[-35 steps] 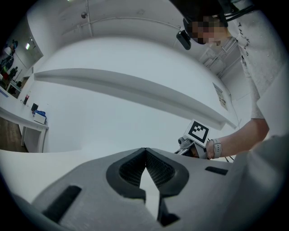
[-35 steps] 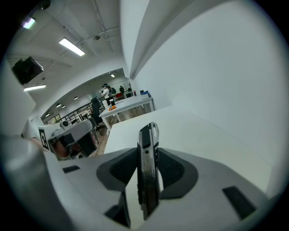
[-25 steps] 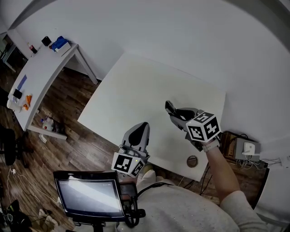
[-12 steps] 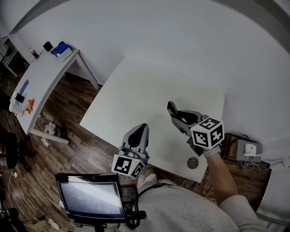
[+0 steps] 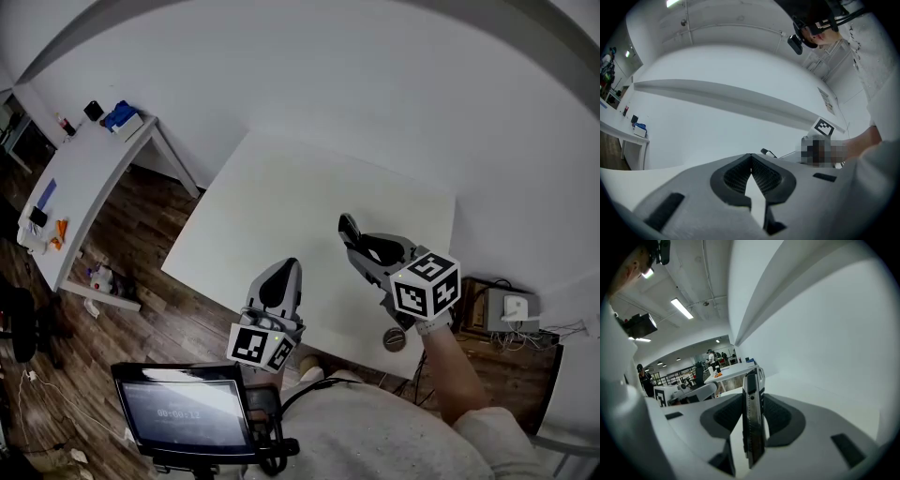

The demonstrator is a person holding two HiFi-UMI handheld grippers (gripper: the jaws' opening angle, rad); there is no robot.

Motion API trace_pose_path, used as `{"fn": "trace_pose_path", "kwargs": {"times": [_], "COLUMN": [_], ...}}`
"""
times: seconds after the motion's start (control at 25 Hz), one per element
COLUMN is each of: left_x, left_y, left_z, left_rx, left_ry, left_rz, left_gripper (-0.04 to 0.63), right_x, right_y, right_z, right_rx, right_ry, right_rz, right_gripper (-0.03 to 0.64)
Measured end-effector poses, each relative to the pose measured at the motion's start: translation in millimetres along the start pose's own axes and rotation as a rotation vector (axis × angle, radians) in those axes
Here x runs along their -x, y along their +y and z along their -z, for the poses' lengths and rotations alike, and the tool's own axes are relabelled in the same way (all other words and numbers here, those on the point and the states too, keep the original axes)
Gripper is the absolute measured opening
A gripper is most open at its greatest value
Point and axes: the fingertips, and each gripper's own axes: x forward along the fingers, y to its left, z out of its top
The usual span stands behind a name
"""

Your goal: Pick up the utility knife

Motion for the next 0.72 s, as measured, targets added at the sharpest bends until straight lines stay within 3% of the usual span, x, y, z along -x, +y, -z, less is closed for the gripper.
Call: {"fn": "trace_pose_path", "kwargs": {"times": [0.72], "left_x": [-1.8], "left_y": [13.3], "left_z": [-7.3], "left_rx": [-0.023], "left_ry": [-0.01], "left_rz": [-0.032], "left_gripper": [0.008], "right_x": [23.6], "right_y": [2.3], "right_z": [-2.9], "right_rx": [-0.046], "right_ry": [-0.117], "right_rz": [0.002], "right_gripper": [0.141]}}
